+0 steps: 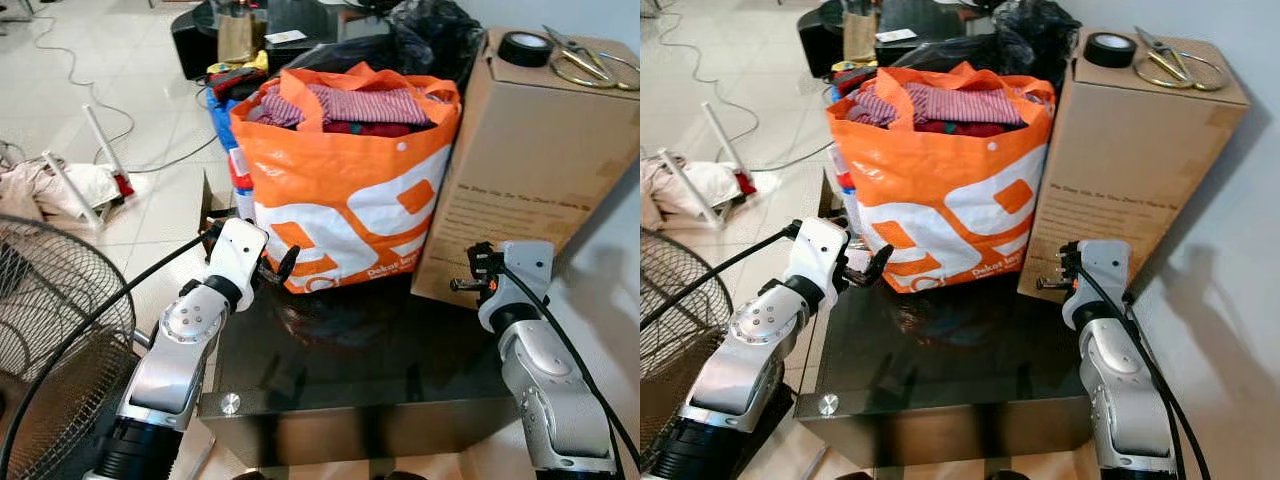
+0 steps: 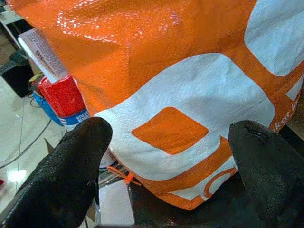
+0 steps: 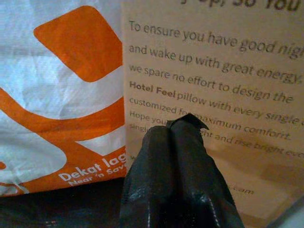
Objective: Hang keys on a hook
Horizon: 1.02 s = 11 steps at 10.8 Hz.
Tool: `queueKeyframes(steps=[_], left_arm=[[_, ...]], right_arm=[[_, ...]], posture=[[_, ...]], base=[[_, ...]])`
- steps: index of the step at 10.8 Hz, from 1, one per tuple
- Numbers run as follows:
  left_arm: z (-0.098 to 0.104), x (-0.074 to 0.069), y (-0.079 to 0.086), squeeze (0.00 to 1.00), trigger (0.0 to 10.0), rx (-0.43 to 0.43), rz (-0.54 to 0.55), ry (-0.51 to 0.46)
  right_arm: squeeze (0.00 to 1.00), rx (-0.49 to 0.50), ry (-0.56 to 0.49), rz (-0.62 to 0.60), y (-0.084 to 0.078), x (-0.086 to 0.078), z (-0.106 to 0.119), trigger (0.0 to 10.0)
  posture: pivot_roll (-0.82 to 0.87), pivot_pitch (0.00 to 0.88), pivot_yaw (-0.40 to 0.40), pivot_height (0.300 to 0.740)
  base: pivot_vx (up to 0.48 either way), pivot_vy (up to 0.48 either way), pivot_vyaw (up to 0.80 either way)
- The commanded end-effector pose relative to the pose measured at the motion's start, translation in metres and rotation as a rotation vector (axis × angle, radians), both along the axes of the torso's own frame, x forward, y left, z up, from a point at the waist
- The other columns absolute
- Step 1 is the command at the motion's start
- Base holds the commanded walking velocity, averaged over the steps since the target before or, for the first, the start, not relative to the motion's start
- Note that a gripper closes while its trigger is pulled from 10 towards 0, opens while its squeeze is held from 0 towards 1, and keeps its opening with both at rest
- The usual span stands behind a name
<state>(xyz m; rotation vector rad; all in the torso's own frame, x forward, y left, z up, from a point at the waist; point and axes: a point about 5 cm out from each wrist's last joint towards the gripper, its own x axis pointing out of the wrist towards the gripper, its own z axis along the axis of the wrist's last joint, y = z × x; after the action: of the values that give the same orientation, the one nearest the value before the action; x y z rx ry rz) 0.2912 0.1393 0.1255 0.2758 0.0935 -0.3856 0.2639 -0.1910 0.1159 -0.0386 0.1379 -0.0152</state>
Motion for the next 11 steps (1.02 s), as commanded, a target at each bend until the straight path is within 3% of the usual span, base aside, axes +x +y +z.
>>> queueKeyframes(steps=[1, 7, 11], left_arm=[[0.0, 0.002, 0.003, 0.61, 10.0, 0.011, 0.022, 0.002], [-0.001, 0.008, 0.002, 0.61, 10.0, 0.012, 0.023, 0.005], [0.0, 0.012, 0.0, 0.61, 10.0, 0.007, 0.022, -0.001]], right_arm=[[0.0, -0.006, 0.005, -0.011, -0.004, 0.002, 0.0, 10.0], [0.0, -0.022, 0.011, -0.005, -0.006, 0.0, 0.005, 10.0], [0.0, -0.028, 0.006, -0.005, -0.007, 0.007, 0.01, 10.0]], posture=[[-0.07, 0.0, -0.001, 0.74], [-0.13, 0.0, 0.001, 0.74], [-0.13, 0.0, -0.01, 0.74]], base=[[0.0, 0.0, 0.0], [0.0, 0.0, 0.0], [-0.258, 0.0, 0.0]])
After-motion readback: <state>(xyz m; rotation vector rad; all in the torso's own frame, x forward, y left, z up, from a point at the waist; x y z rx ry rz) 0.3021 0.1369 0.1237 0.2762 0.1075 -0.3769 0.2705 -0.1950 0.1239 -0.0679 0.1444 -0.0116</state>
